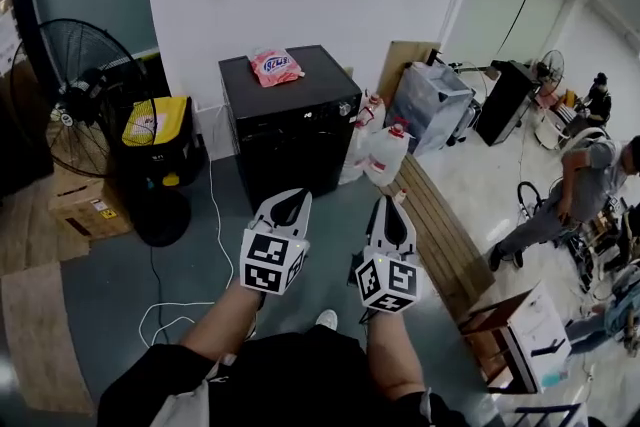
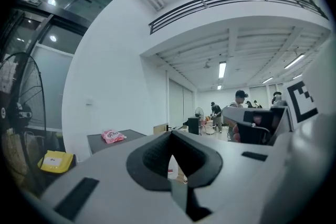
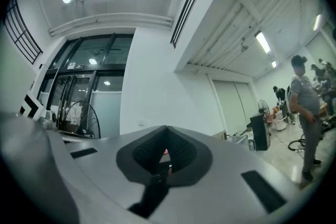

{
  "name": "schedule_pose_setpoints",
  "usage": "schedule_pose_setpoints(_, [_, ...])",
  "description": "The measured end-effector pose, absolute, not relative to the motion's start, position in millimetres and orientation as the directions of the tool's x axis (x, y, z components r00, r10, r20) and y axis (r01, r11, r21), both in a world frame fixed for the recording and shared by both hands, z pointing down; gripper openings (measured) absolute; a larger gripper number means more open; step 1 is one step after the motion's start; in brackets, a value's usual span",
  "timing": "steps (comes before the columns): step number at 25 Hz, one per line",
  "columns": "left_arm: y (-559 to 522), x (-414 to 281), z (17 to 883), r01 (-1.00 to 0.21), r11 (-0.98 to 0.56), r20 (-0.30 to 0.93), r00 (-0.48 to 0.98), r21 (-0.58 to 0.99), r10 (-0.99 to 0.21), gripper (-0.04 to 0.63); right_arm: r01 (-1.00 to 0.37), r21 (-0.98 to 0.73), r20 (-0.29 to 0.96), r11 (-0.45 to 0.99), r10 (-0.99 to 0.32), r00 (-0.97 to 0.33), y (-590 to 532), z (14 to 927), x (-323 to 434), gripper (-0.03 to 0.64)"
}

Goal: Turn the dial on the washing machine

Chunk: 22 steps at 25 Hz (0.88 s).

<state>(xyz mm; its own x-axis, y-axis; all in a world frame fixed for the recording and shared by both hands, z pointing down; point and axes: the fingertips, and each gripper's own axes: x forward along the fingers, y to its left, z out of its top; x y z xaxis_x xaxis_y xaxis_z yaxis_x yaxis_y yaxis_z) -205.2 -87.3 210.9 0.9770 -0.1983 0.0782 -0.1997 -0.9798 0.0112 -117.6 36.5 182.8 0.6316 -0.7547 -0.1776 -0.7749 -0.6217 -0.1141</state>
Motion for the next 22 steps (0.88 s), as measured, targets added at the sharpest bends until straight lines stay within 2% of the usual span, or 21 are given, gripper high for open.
schedule_pose_setpoints(10, [-108, -48, 206, -0.265, -0.964, 0.088, 0.961, 0.025, -0.262, 0.006, -0.831, -0.086, -0.150, -0.549, -0.818, 0.556, 2, 185, 41, 0.002])
schedule_pose_setpoints(22, [-131, 49, 230, -0.320, -0.947, 0.135, 0.940, 0.029, -0.313, 0.006, -0.875, -0.093, -0.105, -0.476, -0.869, 0.484, -31, 215, 137, 0.002])
